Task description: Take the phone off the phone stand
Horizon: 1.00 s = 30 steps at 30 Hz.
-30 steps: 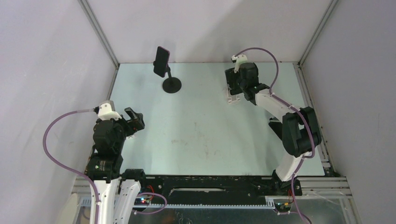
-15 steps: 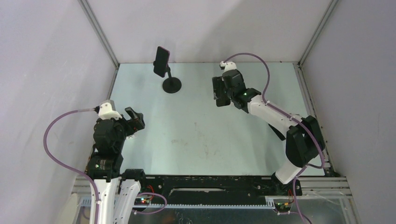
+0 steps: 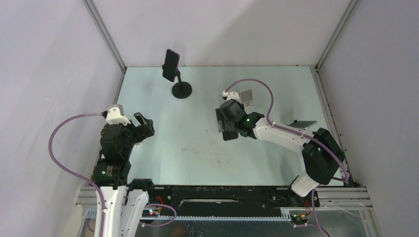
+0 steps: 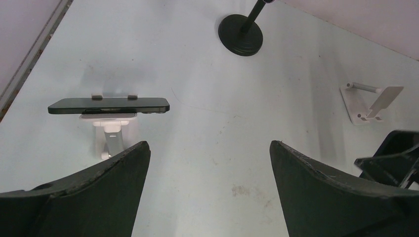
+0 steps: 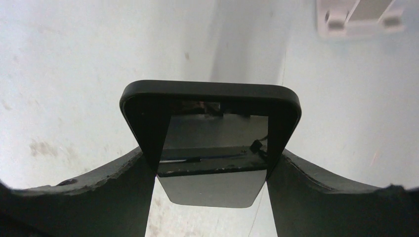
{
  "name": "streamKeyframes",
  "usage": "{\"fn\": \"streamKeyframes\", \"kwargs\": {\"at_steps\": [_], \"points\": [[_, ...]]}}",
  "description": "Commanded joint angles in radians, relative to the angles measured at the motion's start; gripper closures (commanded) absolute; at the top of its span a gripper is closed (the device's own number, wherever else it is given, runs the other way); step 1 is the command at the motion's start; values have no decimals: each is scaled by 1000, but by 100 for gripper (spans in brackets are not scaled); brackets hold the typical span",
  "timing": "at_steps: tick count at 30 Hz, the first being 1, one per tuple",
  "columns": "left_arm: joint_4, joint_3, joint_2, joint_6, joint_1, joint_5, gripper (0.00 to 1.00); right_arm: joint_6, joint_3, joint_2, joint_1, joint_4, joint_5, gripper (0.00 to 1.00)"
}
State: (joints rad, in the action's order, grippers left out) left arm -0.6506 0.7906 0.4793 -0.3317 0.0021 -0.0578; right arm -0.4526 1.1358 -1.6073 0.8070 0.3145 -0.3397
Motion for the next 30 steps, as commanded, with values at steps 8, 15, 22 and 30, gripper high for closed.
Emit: {"fn": "streamKeyframes", "kwargs": {"at_steps": [8,15,22,30], "points": [[50,-13,-4,16,-5,50,2,-186,-115,59,101,33,-66,40],[46,-8,19,14,-5,46,2,-279,-197,60,154,23,-86,40],[46,-10,22,14,-5,46,2,-334,-261,65,211,-10,-183,36],[46,-10,24,14,-5,47,2,-338,-330,30,213,-112,-174,19]]}}
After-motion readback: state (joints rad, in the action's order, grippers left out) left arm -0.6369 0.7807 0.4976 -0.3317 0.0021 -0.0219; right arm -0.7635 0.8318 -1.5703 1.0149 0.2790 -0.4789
